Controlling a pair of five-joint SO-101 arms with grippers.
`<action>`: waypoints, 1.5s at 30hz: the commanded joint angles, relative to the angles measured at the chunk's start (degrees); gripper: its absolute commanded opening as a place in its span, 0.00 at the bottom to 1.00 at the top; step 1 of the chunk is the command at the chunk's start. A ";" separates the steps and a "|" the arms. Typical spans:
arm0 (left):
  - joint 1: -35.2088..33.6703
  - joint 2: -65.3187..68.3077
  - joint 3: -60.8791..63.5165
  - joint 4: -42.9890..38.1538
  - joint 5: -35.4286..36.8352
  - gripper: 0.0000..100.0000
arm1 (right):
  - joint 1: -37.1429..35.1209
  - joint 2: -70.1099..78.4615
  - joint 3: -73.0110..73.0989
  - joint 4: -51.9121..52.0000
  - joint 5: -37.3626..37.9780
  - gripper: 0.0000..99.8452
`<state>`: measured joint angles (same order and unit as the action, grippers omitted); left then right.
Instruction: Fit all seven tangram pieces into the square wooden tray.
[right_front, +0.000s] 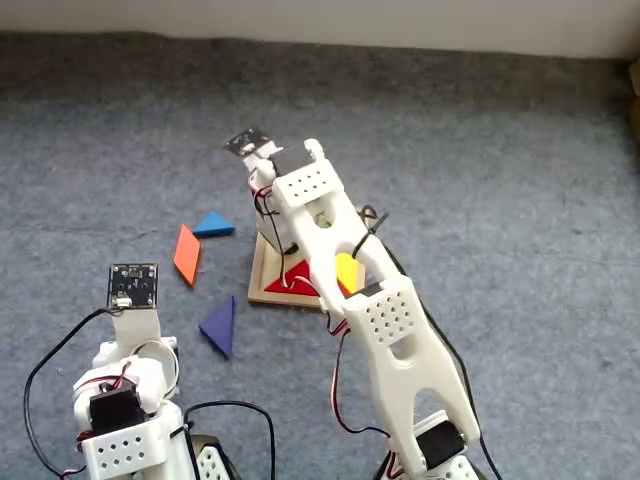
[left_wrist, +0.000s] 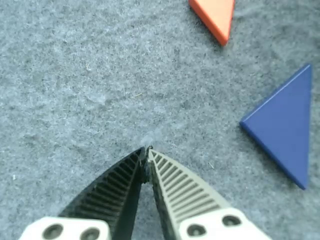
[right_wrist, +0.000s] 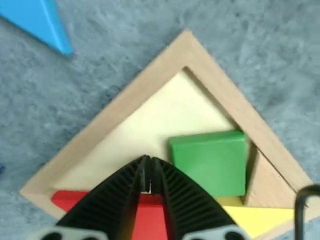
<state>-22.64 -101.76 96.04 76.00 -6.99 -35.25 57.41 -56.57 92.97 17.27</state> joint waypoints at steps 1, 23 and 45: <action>-0.48 -2.59 1.10 0.26 0.35 0.01 | 0.57 -1.27 -0.57 -0.13 2.55 0.01; -0.48 -2.59 1.10 0.26 0.35 0.01 | 2.33 -0.31 -13.85 2.51 2.46 0.01; -0.48 -2.59 1.10 0.26 0.35 0.01 | 7.16 6.55 -19.82 7.78 16.44 0.01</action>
<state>-22.64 -101.76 96.04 76.00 -6.99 -30.95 65.05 -74.07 99.38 31.69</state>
